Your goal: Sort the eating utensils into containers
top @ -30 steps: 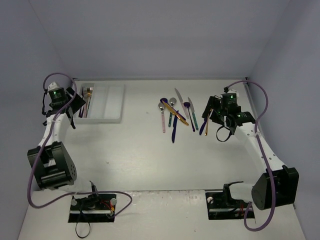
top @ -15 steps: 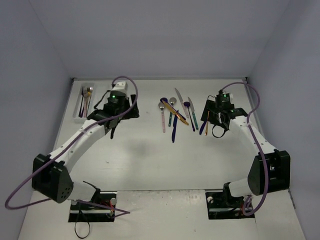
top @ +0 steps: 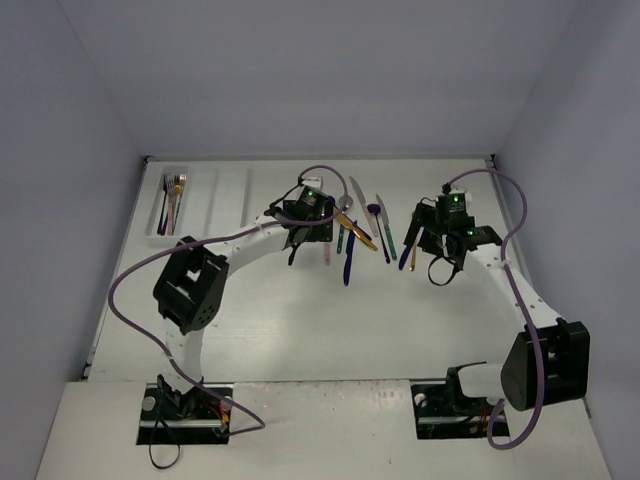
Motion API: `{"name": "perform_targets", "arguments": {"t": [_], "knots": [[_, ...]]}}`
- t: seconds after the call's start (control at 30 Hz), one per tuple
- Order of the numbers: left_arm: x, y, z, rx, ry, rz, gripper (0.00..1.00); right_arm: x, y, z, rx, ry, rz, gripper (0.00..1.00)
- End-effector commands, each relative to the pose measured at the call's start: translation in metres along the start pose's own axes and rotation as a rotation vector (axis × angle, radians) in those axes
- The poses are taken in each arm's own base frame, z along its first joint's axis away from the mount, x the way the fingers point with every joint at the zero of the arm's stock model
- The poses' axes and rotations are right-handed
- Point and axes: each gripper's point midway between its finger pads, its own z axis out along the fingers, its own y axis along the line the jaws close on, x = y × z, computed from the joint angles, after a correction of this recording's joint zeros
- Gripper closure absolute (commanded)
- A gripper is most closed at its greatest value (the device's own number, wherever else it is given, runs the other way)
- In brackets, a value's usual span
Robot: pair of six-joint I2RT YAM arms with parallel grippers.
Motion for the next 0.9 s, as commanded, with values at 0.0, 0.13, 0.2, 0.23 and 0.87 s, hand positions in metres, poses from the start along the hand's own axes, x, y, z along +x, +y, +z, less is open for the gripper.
{"name": "perform_targets", "arguments": {"t": [0.0, 0.13, 0.2, 0.23, 0.87], "knots": [[-0.039, -0.029, 0.004, 0.044, -0.114, -0.034, 0.3, -0.01, 0.005, -0.003, -0.035, -0.055, 0.021, 0.27], [-0.033, -0.032, 0.024, 0.022, -0.106, -0.022, 0.31, -0.005, 0.01, -0.002, -0.067, -0.039, 0.025, 0.26], [-0.027, -0.03, 0.033, 0.0, -0.093, -0.009, 0.31, -0.004, 0.01, -0.002, -0.069, -0.038, 0.025, 0.26], [-0.022, -0.028, 0.04, -0.014, -0.084, -0.004, 0.32, -0.003, 0.01, -0.001, -0.068, -0.037, 0.025, 0.26], [-0.015, 0.029, -0.004, -0.141, -0.136, 0.021, 1.0, 0.002, 0.008, 0.002, -0.065, -0.023, 0.017, 0.26]]}}
